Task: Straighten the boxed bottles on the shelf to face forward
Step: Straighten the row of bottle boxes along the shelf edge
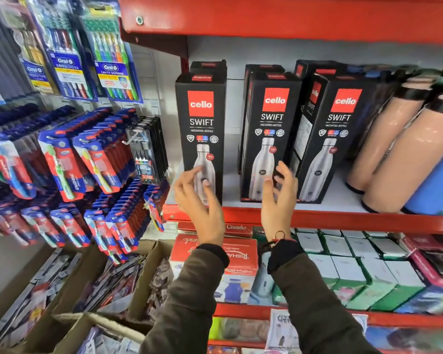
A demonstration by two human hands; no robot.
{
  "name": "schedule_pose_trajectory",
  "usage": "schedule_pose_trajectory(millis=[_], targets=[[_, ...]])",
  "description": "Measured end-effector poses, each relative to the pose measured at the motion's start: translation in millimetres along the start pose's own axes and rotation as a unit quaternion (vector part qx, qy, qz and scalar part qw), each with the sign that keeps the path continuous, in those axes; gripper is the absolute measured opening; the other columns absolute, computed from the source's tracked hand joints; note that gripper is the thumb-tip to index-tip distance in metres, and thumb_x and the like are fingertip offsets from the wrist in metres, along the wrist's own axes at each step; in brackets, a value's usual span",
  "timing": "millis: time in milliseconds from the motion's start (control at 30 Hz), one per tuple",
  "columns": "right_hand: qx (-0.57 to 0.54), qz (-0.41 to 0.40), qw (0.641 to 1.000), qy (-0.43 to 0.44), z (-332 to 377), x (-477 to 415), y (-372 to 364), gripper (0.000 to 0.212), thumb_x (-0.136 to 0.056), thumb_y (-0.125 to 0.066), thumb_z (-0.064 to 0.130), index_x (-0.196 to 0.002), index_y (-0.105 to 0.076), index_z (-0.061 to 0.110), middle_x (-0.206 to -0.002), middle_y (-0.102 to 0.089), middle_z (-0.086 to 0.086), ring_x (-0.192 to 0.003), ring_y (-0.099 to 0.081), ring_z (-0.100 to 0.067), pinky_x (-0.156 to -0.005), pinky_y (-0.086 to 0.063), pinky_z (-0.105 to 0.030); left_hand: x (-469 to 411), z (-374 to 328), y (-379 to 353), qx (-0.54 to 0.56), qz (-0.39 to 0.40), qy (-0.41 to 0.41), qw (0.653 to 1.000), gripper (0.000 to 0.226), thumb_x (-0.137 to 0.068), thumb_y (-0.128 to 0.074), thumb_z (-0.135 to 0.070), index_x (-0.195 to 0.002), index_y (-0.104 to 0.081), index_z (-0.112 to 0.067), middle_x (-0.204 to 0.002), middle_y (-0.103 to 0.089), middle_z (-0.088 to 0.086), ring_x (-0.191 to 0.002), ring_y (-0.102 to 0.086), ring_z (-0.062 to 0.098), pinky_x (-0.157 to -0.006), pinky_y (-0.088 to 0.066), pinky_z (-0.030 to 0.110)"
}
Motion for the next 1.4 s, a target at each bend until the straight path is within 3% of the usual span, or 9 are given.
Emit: schedule_pose_trajectory(millis=[167, 300, 433, 533, 700, 900, 1033, 1167, 1400], targets=[[0.041, 0.043, 0.997, -0.038, -20.9, -15.9, 10.0, 0.051, -0.102, -0.046, 0.032, -0.15, -0.034, 0.019, -0.151, -0.034, -0.004, -0.138, -0.043, -0.019, -0.115, -0.038, -0.045, 23.9, -22.3, -50.4, 0.034, 0.125, -0.005, 0.992, 0.036, -0.103, -0.047, -0.005, -0.138, -0.052, -0.009, -0.135, -0.054, 0.004, -0.128, -0.051, 0.019, -0.111, -0.042, 0.036], [0.051, 0.1, 0.991, -0.072, -27.9, -29.9, 7.2, 0.052, -0.104, -0.041, 0.033, -0.152, -0.033, 0.013, -0.156, -0.035, -0.008, -0.145, -0.034, -0.02, -0.116, -0.024, -0.027, 29.1, -15.6, -85.0, 0.026, 0.191, 0.033, 0.981, 0.047, -0.107, -0.038, -0.011, -0.154, -0.035, -0.011, -0.158, -0.036, -0.004, -0.15, -0.033, 0.009, -0.125, -0.026, 0.028], [0.038, 0.138, 0.984, -0.102, -30.1, -43.4, 3.4, 0.046, -0.105, -0.041, 0.029, -0.147, -0.04, 0.01, -0.15, -0.047, -0.011, -0.141, -0.041, -0.024, -0.099, -0.024, -0.013, 18.5, 1.4, -109.8, 0.01, 0.239, 0.179, 0.954, 0.052, -0.11, -0.032, -0.017, -0.159, -0.02, -0.006, -0.168, -0.02, 0.004, -0.156, -0.017, 0.011, -0.118, -0.009, 0.012], [0.041, 0.146, 0.984, -0.098, -30.7, -46.1, 4.7, 0.041, -0.105, -0.04, 0.029, -0.141, -0.048, 0.012, -0.141, -0.056, -0.01, -0.132, -0.049, -0.026, -0.086, -0.028, -0.011, 15.8, 11.6, -116.2, 0.024, 0.26, 0.278, 0.925, 0.051, -0.111, -0.03, -0.028, -0.158, -0.029, -0.01, -0.166, -0.031, 0.004, -0.156, -0.025, 0.017, -0.112, -0.014, 0.013], [0.043, 0.158, 0.982, -0.096, -32.7, -45.8, 7.0, 0.042, -0.104, -0.042, 0.035, -0.14, -0.05, 0.016, -0.138, -0.059, -0.005, -0.128, -0.053, -0.022, -0.09, -0.032, -0.019, 16.5, 13.4, -110.7, 0.01, 0.249, 0.286, 0.925, 0.049, -0.109, -0.034, -0.034, -0.154, -0.04, -0.014, -0.161, -0.041, 0.003, -0.151, -0.034, 0.017, -0.11, -0.019, 0.015], [0.026, 0.152, 0.983, -0.096, -31.0, -38.7, 15.9, 0.04, -0.101, -0.049, 0.032, -0.137, -0.054, 0.016, -0.111, -0.062, 0.007, -0.096, -0.058, -0.005, -0.072, -0.036, 0.006, 21.4, 10.6, -96.3, -0.021, 0.241, 0.255, 0.936, 0.044, -0.108, -0.036, -0.036, -0.147, -0.051, -0.02, -0.149, -0.056, 0.003, -0.14, -0.047, 0.02, -0.101, -0.028, 0.018], [0.021, 0.146, 0.985, -0.09, -32.6, -31.7, 22.1, 0.037, -0.098, -0.053, 0.035, -0.132, -0.058, 0.019, -0.114, -0.07, 0.005, -0.102, -0.064, 0.001, -0.081, -0.042, -0.001, 26.8, 10.1, -86.5, -0.036, 0.226, 0.226, 0.947, 0.043, -0.107, -0.039, -0.038, -0.144, -0.056, -0.021, -0.142, -0.062, 0.001, -0.134, -0.054, 0.018, -0.1, -0.033, 0.02], [0.012, 0.136, 0.987, -0.085, -32.2, -25.8, 29.1, 0.036, -0.096, -0.056, 0.039, -0.128, -0.061, 0.024, -0.123, -0.069, 0.008, -0.116, -0.062, -0.006, -0.102, -0.046, -0.024, 30.8, 4.4, -78.0, -0.037, 0.225, 0.213, 0.95, 0.044, -0.107, -0.041, -0.038, -0.143, -0.057, -0.018, -0.137, -0.064, -0.001, -0.125, -0.055, 0.01, -0.1, -0.034, 0.018], [0.022, 0.132, 0.987, -0.093, -30.1, -21.3, 34.2, 0.042, -0.094, -0.056, 0.046, -0.128, -0.062, 0.023, -0.122, -0.07, 0.004, -0.116, -0.063, -0.007, -0.104, -0.047, -0.028, 32.6, 0.5, -74.8, -0.044, 0.238, 0.202, 0.949, 0.045, -0.107, -0.04, -0.039, -0.144, -0.055, -0.018, -0.138, -0.063, -0.002, -0.125, -0.052, 0.006, -0.102, -0.034, 0.019]])
Point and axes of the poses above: each hand's wrist, its own x-axis away from the middle knuckle, its own y-axis out of the back of the hand, z = x × y, the point moved 6 cm from there along -x, towards the middle knuckle
